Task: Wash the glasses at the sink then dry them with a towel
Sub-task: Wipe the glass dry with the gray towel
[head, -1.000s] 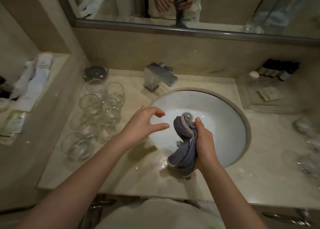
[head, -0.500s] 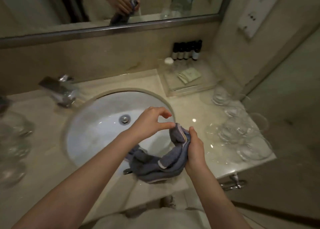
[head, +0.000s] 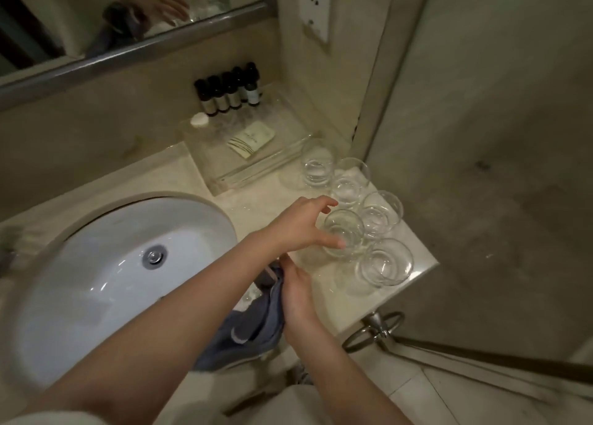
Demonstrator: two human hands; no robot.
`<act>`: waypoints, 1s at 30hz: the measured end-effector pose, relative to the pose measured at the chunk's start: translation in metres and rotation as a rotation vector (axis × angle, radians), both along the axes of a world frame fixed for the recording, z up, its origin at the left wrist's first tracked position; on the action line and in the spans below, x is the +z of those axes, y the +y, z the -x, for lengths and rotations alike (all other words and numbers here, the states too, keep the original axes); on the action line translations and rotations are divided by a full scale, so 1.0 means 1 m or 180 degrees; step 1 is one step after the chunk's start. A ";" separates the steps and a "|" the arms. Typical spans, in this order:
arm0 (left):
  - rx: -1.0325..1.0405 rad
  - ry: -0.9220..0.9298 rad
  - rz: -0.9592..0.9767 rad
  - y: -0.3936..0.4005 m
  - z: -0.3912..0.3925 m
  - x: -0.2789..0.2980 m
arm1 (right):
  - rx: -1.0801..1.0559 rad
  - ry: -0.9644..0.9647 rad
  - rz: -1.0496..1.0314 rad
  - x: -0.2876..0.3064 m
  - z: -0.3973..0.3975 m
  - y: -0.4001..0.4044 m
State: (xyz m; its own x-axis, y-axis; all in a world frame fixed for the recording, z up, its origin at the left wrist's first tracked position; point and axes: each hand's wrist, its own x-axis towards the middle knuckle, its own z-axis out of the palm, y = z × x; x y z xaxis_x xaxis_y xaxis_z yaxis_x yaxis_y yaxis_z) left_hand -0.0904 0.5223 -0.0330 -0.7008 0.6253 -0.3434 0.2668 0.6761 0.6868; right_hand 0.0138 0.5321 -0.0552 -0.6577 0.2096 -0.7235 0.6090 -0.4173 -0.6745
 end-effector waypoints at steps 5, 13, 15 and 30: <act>-0.0414 -0.0023 0.0275 0.025 -0.001 -0.016 | -0.0086 -0.0065 0.0158 -0.004 0.002 0.010; -0.0098 -0.0173 -0.0068 0.022 -0.002 -0.026 | 0.0203 0.0006 0.0186 0.001 0.003 0.008; 0.0269 -0.0307 -0.0276 0.010 0.001 -0.015 | 0.0300 0.0086 0.0091 0.005 0.004 0.001; 0.3399 -0.0501 -0.2716 -0.196 -0.038 0.089 | 0.0031 0.1660 0.0192 0.063 0.032 -0.049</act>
